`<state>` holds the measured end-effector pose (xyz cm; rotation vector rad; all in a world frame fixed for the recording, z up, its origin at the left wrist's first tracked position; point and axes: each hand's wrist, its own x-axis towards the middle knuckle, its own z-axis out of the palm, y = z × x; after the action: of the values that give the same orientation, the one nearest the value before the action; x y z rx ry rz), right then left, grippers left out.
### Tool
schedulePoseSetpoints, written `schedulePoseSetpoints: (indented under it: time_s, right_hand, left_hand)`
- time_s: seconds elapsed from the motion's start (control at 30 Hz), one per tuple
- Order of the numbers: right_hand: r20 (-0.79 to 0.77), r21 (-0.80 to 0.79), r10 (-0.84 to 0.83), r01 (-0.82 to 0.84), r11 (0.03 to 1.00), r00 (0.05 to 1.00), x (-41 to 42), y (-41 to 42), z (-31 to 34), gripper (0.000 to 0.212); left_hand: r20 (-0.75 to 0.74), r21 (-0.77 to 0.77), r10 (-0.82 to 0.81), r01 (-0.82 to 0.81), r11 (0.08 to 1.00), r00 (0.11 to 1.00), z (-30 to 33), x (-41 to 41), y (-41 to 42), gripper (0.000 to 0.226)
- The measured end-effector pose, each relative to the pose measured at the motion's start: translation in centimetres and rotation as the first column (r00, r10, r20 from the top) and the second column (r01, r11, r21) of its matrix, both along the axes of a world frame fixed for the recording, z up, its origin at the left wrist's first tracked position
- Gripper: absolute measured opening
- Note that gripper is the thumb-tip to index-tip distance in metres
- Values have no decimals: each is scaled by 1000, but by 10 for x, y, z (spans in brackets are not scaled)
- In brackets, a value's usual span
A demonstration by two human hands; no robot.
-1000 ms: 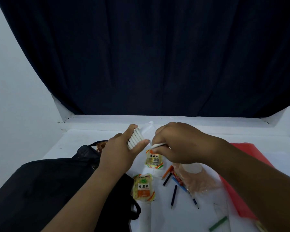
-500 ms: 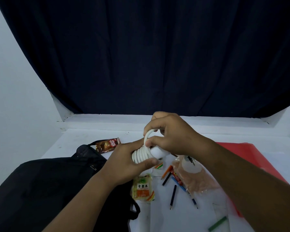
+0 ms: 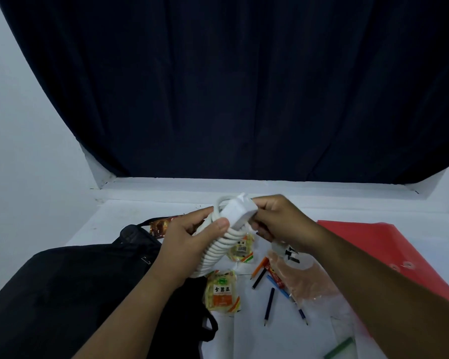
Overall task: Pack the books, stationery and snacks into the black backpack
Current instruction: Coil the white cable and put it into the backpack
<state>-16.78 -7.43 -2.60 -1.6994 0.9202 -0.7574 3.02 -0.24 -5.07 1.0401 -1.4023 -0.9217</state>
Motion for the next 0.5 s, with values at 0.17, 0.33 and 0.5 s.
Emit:
schedulePoseSetpoints:
  time_s: [0.17,0.33,0.5]
  right_hand:
    - [-167,-29,3,-8,1000,986,-11,7,-7,21]
    - [-266,-68,-24,7,998,964,-15,14,-5,40]
    - [-504,-402,-133,-95,911,854,-13,23,9,48]
  left_hand:
    - [-161,115,144,-127,985,976,-3,4,-3,33]
    - [-103,140,160,-145,980,982,-1,5,-6,32]
    - [-115,209,213,-185,960,970,-6,1,-10,25]
